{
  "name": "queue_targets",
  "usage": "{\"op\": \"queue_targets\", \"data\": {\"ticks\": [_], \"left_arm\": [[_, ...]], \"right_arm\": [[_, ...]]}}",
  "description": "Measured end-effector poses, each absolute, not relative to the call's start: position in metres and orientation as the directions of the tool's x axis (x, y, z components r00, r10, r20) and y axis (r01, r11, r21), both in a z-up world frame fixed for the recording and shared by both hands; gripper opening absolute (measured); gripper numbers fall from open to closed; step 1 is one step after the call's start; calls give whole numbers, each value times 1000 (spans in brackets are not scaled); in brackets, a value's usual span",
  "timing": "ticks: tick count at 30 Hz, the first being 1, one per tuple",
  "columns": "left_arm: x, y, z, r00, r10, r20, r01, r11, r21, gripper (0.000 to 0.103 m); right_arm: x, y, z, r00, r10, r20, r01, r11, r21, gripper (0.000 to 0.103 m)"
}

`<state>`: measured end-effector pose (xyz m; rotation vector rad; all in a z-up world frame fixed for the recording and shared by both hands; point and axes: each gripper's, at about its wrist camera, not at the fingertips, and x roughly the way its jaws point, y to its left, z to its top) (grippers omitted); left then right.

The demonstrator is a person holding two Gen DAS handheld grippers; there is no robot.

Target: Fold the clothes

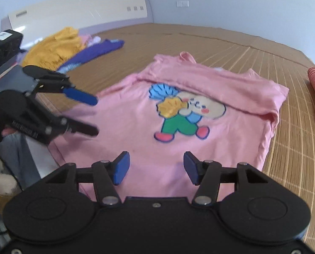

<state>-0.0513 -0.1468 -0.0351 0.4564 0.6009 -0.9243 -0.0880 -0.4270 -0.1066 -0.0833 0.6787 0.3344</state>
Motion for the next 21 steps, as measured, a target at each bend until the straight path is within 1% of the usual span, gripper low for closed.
{"op": "queue_targets", "data": {"ticks": [5, 8, 12, 17, 21], "left_arm": [[-58, -122, -37, 489, -546, -681, 814, 567, 131, 70], [-62, -104, -37, 536, -489, -688, 782, 595, 186, 70], [-64, -85, -35, 533, -461, -709, 762, 625, 167, 71], [-67, -83, -36, 532, -468, -705, 749, 649, 135, 71], [-67, -83, -37, 529, -475, -704, 745, 656, 117, 71]], "right_arm": [[-99, -429, -114, 727, 205, -655, -320, 946, -59, 59], [-110, -439, -114, 715, 204, -669, -313, 949, -44, 61], [-123, -446, -105, 727, 182, -662, -278, 960, -41, 61], [-123, -410, -93, 713, 350, -607, -421, 906, 28, 61], [-112, -367, -102, 669, 399, -627, -520, 854, -12, 60]]}}
